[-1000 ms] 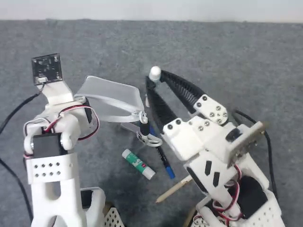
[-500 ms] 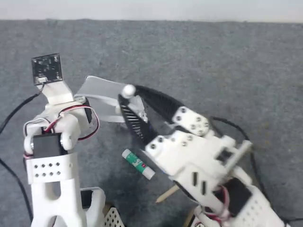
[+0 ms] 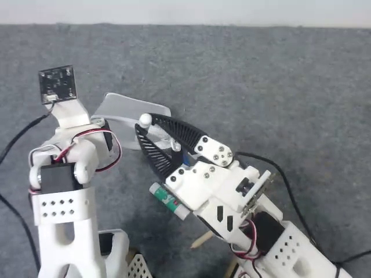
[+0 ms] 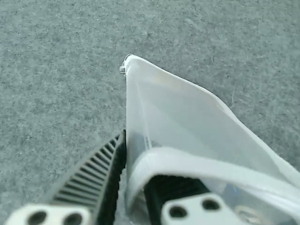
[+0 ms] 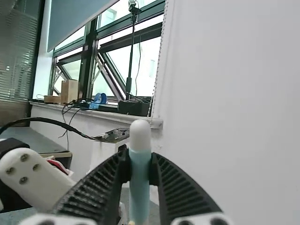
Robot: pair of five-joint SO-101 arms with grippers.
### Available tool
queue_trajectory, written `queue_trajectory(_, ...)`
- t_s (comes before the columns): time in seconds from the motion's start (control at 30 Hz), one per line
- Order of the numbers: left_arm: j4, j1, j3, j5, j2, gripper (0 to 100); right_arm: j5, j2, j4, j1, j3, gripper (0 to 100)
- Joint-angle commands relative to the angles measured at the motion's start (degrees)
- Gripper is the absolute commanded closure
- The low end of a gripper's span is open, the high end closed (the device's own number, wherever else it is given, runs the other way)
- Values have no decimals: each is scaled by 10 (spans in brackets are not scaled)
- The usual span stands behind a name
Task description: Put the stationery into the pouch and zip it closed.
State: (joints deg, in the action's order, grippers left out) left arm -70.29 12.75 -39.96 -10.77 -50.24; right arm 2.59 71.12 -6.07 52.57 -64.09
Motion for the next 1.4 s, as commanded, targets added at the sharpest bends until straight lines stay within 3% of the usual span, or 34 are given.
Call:
queue_trajectory(0.0, 20, 1, 7, -7, 0, 991, 11, -35, -37, -23, -3, 992)
queue_trajectory(0.2, 20, 2, 5, -7, 0, 991, 11, -102, -97, -45, -28, 992)
queue_trajectory(0.67, 15, 3, 5, -2, -1, 989, 11, -124, -99, -61, -60, 992)
queue_trajectory(0.93, -5, 2, 4, 78, -1, 983, 11, -124, -99, -103, -62, 992)
queue_trajectory(1.1, -13, 1, -10, 110, -1, 910, 12, -124, -98, -124, -59, 992)
queue_trajectory(1.37, -12, 0, -12, 116, -1, 991, 42, -124, -27, -95, -36, 992)
